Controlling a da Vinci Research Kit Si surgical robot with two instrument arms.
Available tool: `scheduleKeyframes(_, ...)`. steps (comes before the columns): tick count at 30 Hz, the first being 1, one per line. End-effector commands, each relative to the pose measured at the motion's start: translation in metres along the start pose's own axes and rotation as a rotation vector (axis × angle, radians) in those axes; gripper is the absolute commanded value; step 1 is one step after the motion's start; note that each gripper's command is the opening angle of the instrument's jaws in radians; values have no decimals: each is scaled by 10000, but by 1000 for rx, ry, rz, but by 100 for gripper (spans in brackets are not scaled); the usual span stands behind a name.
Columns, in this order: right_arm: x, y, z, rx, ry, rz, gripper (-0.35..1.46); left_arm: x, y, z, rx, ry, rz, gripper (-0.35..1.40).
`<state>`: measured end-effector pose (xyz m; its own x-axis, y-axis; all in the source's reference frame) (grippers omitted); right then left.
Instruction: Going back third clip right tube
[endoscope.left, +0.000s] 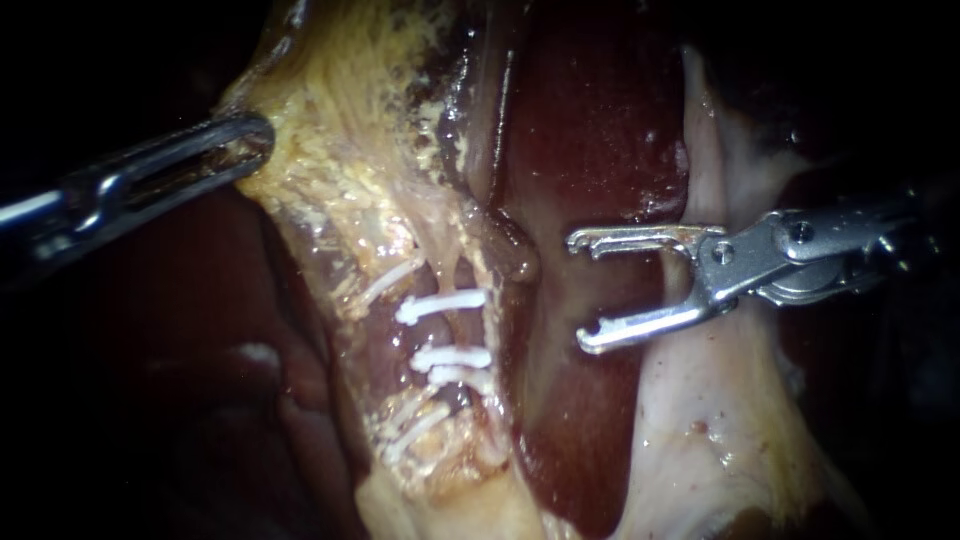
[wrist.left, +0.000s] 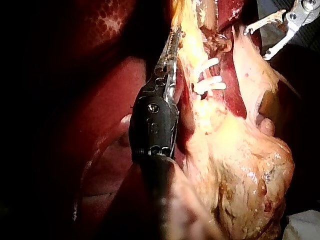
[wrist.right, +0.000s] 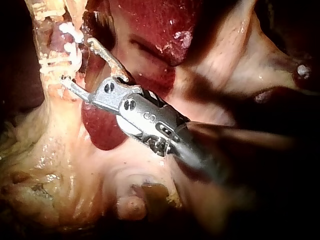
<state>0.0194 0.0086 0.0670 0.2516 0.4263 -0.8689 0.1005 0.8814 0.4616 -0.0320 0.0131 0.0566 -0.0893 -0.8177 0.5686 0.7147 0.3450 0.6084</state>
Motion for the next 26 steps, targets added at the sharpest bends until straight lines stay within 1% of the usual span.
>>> scheduleKeyframes(1, 0, 0, 0, 1, 0, 0, 60, 4, -2, 5, 0, 8, 2, -35)
scheduleKeyframes(6, 0, -1, 0, 1, 0, 0, 60, 20, -5, 33, 11, 26, 8, -35)
scheduleKeyframes(9, 0, -1, 0, 1, 0, 0, 60, 27, -4, 50, 11, 35, 11, -35)
scheduleKeyframes(12, 1, -1, 1, 1, 0, 0, 60, 30, -2, 60, 10, 40, 13, -35)
scheduleKeyframes(15, 1, -1, 1, 0, 0, 0, 60, 30, 0, 62, 12, 40, 13, -35)
scheduleKeyframes(26, 2, -2, 3, -4, 5, 1, 60, 30, 0, 60, 12, 40, 13, -35)
